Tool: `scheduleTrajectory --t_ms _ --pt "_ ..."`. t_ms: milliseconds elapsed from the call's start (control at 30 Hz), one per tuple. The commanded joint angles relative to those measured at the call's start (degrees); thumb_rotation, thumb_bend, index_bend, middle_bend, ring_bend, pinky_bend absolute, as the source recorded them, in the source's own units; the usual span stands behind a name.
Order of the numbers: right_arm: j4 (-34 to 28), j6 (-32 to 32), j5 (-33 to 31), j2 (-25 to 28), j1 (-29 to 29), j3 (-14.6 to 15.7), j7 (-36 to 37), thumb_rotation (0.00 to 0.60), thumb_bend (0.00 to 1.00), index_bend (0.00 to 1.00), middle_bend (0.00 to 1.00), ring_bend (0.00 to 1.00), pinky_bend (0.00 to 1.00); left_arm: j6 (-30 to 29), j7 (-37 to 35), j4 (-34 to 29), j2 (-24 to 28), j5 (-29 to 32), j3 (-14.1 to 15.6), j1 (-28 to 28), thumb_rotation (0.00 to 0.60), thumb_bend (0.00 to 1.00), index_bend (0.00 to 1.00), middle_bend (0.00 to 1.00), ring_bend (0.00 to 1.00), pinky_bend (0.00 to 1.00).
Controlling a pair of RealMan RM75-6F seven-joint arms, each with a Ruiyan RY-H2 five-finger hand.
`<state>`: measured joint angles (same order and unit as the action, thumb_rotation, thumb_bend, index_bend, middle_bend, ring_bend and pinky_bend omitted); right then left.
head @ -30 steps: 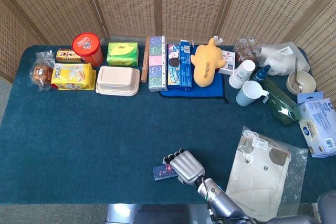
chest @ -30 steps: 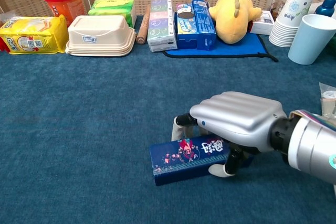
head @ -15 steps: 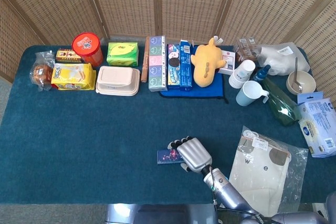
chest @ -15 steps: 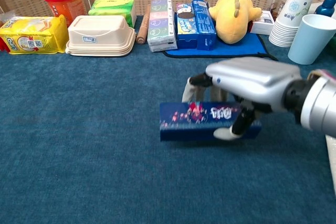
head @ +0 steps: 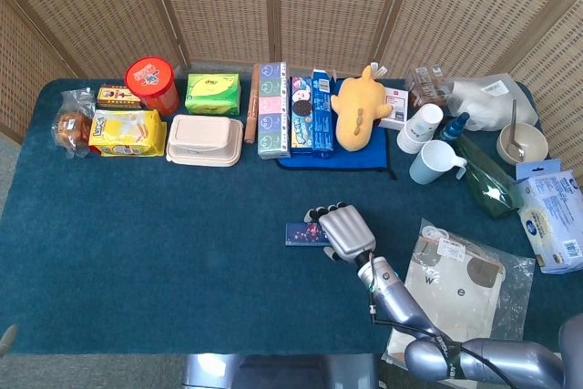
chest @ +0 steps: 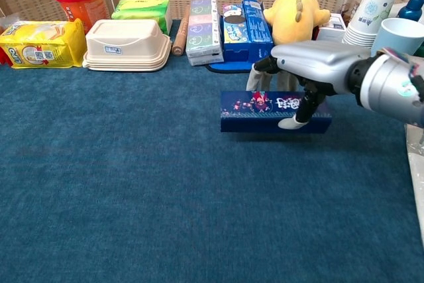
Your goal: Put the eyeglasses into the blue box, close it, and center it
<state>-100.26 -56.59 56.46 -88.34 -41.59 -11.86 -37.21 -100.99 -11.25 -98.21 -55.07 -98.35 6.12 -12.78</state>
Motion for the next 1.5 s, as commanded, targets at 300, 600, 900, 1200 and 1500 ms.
scheduleTrajectory --t_ms 300,600,900,1200,1500 --pt "2.36 0.80 -3.78 0.17 -3.39 -0.35 -0.76 0.600 0.21 0.07 0.17 0.11 0.21 3.55 4.08 -4.08 0.17 1.36 -0.66 2.02 0.600 0.28 0.04 0.01 0.00 0.00" --pt "-3.76 -2.87 0.25 5.89 -1.76 0.56 1.41 0.600 0.22 0.02 0.15 0.09 0.21 8.06 10.08 -8.75 1.18 4.23 -2.39 5.05 0.600 0.28 0.04 0.00 0.00 0.00" --pt "-9.78 -15.02 9.42 13.41 6.75 5.98 2.30 0.600 0.24 0.15 0.22 0.14 0.21 15.21 16.34 -10.64 2.32 10.92 -4.83 9.38 0.600 0.28 0.04 0.00 0.00 0.00" --pt "-8.69 -28.69 15.03 16.17 17.20 11.19 -0.22 0.600 0.26 0.24 0.26 0.16 0.21 18.83 20.50 -12.38 0.76 17.61 -7.60 12.61 0.600 0.28 0.05 0.01 0.00 0.00" --pt "-9.18 -37.57 17.47 17.33 26.69 14.50 2.11 0.600 0.27 0.28 0.27 0.17 0.20 19.51 26.58 -14.89 -0.66 20.77 -8.15 14.04 0.600 0.28 0.05 0.02 0.00 0.00"
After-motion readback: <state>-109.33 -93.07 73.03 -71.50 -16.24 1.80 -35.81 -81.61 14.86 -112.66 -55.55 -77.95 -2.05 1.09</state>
